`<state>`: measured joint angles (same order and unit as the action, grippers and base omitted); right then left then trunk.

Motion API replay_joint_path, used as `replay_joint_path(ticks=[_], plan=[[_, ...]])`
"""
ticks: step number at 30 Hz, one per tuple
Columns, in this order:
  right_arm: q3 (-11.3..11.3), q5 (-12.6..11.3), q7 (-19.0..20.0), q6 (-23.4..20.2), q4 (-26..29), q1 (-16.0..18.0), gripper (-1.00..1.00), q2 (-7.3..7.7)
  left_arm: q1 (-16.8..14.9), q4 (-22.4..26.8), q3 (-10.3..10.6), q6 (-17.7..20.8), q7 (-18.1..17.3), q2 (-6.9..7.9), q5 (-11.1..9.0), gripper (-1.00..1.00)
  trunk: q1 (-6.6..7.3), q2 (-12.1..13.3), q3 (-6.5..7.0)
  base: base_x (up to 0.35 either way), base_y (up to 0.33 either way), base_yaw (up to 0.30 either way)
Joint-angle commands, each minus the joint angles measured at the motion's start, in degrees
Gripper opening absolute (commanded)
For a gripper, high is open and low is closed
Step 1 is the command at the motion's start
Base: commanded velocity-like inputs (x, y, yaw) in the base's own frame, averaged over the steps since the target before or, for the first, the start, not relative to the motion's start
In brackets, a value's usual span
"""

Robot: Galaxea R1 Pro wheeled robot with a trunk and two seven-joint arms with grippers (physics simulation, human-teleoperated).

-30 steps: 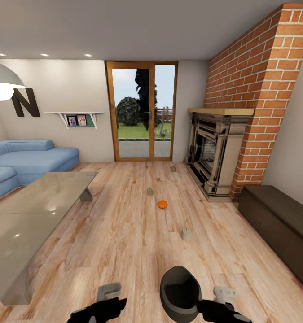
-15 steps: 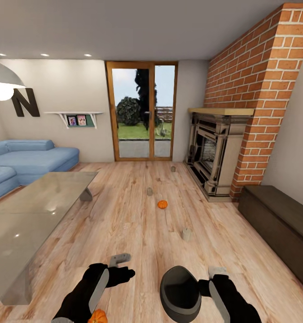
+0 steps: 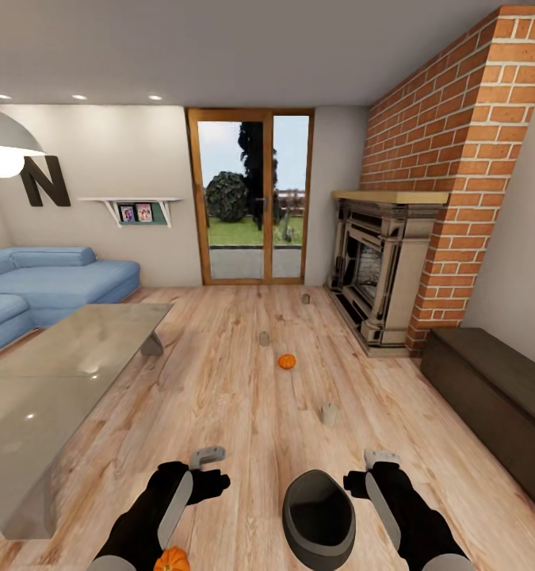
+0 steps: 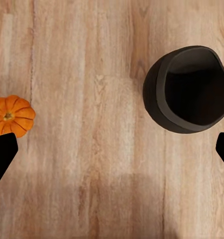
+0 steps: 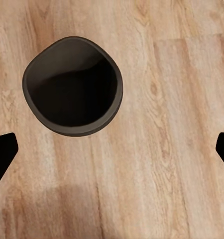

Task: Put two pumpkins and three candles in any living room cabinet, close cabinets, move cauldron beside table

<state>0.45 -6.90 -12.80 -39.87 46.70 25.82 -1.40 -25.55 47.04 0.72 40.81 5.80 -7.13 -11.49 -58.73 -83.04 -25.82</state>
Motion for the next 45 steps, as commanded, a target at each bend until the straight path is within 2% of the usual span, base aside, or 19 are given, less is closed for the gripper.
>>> replay_joint_path(ticks=[1,21,28,37,45], plan=[[0.04,-0.62,-0.44,-0.13,0.07,0.03,1.00,0.00,-0.02,0.31,0.09,0.22,0.58,0.01,-0.56,1.00,0.00,-0.04,-0.07,0.000,-0.005,0.000],[0.05,-1.27,-0.24,0.05,-0.32,0.02,1.00,-0.08,-0.02,0.85,0.16,0.23,0.62,-0.16,-0.55,1.00,0.00,-0.04,-0.36,0.000,-0.256,-0.003],[0.11,-1.28,-0.30,0.06,-0.12,0.02,1.00,-0.17,-0.02,0.78,0.16,0.23,0.62,-0.12,-0.57,1.00,0.00,-0.04,-0.65,0.000,-0.282,0.196],[0.16,-1.28,-0.27,0.25,0.03,0.03,1.00,-0.25,-0.02,0.77,0.11,0.21,0.53,0.01,-0.81,1.00,0.00,-0.04,-0.89,0.000,-0.046,0.140],[1.10,-1.19,-0.30,0.33,0.06,0.02,1.00,-1.17,-0.02,0.69,0.15,0.22,0.53,0.09,-0.82,1.00,0.00,-0.04,-0.90,0.065,-0.049,0.077]])
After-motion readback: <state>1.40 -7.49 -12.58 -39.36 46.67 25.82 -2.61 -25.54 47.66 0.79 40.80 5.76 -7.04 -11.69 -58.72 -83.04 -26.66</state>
